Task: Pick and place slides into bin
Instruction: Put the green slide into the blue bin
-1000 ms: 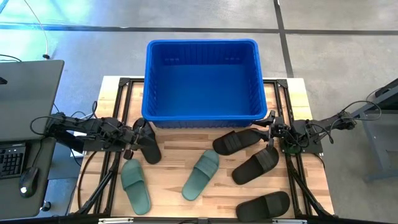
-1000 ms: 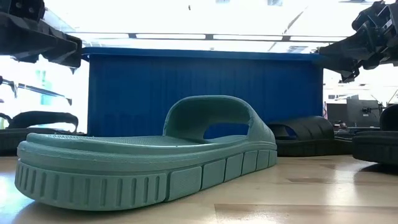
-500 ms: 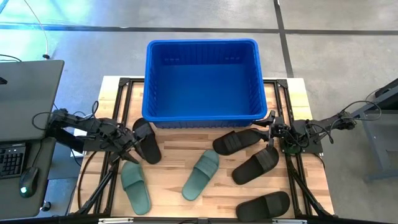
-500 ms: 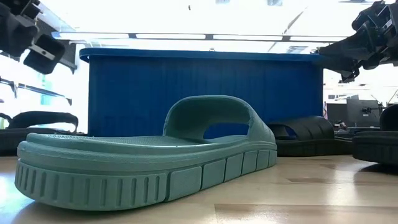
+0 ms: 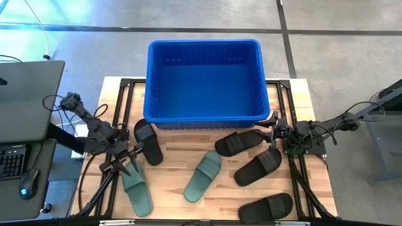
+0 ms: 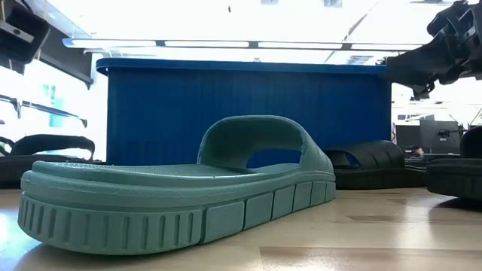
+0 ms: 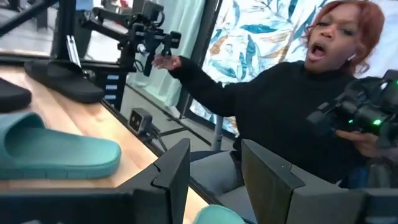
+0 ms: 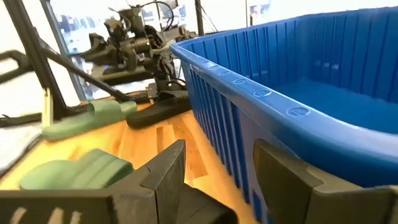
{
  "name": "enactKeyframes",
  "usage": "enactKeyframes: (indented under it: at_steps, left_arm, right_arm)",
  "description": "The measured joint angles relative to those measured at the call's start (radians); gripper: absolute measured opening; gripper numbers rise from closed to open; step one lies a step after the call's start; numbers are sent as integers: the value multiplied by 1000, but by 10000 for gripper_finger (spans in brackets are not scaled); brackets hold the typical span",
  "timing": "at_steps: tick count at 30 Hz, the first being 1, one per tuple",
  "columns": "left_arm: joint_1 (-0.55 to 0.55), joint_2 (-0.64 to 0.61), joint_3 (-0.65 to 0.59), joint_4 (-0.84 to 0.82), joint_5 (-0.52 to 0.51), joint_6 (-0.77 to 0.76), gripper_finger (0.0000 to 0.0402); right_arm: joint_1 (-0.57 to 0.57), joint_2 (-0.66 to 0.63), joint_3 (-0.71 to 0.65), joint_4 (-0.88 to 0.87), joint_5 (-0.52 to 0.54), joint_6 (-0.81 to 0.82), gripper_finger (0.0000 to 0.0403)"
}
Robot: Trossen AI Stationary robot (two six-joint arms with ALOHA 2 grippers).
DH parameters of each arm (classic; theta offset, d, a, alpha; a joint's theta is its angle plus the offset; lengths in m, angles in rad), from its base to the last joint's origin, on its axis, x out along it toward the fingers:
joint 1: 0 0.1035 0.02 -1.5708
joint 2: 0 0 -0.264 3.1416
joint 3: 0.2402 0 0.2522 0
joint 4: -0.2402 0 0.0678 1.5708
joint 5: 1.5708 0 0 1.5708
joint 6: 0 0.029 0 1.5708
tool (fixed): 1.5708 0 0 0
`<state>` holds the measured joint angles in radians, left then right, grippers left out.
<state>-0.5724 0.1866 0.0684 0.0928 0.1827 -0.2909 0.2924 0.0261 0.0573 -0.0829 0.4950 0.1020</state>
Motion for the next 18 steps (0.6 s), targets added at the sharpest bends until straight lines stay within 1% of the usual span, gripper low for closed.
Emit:
enactKeyframes:
  at_steps: [3,5,10,13,15,18]
  left_arm:
    - [-35,70,21,22,-53,52,128]
    - [-39,121,51,22,-78,79,128]
    - [-37,257,179,-12,-83,210,128]
    - [-37,338,294,-144,-82,276,128]
    - [-37,394,380,-287,-90,313,128]
    - [-37,480,493,-497,-142,336,128]
  right_arm:
    - [0,0,0,0,0,-56,179]
    - [0,0,0,0,0,-57,179]
    - [0,0,0,0,0,-58,179]
    - [0,0,0,0,0,-56,179]
    - [0,0,0,0,0,-58,179]
    - [0,0,0,1,0,-49,179]
